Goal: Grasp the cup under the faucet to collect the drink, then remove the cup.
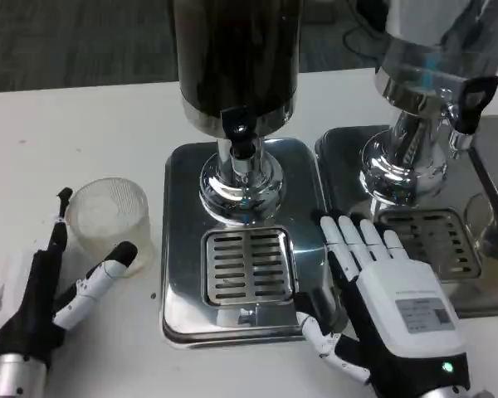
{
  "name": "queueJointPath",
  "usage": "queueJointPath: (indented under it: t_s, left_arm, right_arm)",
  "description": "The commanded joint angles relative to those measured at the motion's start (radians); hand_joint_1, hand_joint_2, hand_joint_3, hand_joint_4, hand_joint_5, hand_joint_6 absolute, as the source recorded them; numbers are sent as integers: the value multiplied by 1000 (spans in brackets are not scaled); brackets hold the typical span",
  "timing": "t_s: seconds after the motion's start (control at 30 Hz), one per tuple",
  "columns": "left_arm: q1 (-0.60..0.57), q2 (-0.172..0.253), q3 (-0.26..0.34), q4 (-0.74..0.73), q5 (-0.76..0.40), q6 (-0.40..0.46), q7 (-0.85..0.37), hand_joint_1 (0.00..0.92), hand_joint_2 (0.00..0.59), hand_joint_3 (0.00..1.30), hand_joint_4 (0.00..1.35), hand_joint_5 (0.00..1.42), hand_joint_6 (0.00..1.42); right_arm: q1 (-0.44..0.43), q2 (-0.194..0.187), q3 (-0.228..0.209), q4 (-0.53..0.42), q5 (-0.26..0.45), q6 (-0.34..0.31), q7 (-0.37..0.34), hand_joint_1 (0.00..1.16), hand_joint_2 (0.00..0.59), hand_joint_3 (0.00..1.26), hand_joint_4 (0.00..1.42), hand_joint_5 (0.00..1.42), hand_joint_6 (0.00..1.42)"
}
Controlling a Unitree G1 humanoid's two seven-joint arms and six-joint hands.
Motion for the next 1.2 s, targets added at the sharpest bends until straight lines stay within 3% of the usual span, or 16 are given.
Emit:
queueJointPath:
  t_s: [0.03,0.37,0.8,1.2]
  left_arm:
    - [-20,20,-19,32,15,-14,5,111,0,0,0,0,0]
    - [-88,12,-36,143,25,2,62,234,20,0,0,0,0]
    - [-158,-4,-63,255,9,-36,89,258,28,0,0,46,88]
    - [-186,13,-79,331,8,-82,113,270,35,0,0,80,103]
  right_arm:
    - [4,0,-10,-11,13,-4,0,233,432,0,0,0,0]
    - [13,5,-10,-17,13,0,3,182,394,0,0,0,0]
    - [11,11,-12,-18,26,0,12,189,392,14,0,0,0]
    - [24,32,7,-19,6,17,3,192,393,27,0,0,0]
